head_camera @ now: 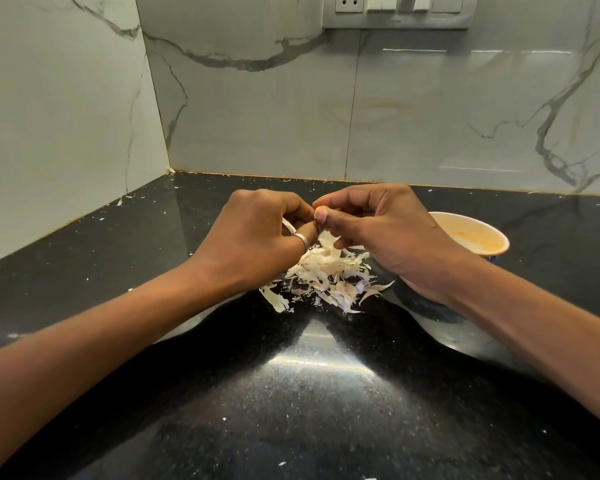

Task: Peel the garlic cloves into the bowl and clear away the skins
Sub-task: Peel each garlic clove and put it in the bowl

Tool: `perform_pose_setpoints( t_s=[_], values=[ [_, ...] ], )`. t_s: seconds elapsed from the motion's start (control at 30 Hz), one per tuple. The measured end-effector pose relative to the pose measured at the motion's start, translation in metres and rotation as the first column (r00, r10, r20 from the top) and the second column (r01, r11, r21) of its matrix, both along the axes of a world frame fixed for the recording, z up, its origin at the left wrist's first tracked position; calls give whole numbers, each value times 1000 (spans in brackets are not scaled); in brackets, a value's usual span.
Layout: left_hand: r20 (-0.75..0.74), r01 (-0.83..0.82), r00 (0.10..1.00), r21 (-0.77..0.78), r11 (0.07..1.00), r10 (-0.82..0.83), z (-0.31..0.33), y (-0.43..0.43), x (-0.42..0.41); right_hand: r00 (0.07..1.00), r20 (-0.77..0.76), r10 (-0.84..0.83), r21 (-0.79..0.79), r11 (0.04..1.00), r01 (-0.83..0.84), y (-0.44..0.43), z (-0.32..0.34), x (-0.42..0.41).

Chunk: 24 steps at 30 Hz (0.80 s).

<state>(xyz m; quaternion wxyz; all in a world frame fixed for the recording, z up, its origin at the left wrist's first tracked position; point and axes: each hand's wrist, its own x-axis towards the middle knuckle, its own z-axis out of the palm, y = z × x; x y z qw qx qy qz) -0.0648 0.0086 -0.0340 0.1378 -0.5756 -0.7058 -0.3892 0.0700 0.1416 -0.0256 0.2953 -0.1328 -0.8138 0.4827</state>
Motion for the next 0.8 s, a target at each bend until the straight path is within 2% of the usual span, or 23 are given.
perform_pose_setpoints(
  t_s=[0.13, 0.4, 0.63, 0.8],
  values=[
    [84, 8, 996, -13, 1000, -6, 1, 0, -1, 1000, -6, 19, -49, 999, -19, 1, -2, -1],
    [350, 39, 936, -41, 998, -22, -4, 4, -1, 999, -36, 8, -32, 999, -9, 2, -9, -6],
    [324, 44, 945, -38, 998, -30, -5, 1, 4, 999, -48, 9, -16, 1000, -10, 4, -9, -6],
    [319, 49, 947, -28, 998, -37, -6, 1, 6, 997, -80, 24, -68, 997, -29, 6, -10, -8]
  ],
)
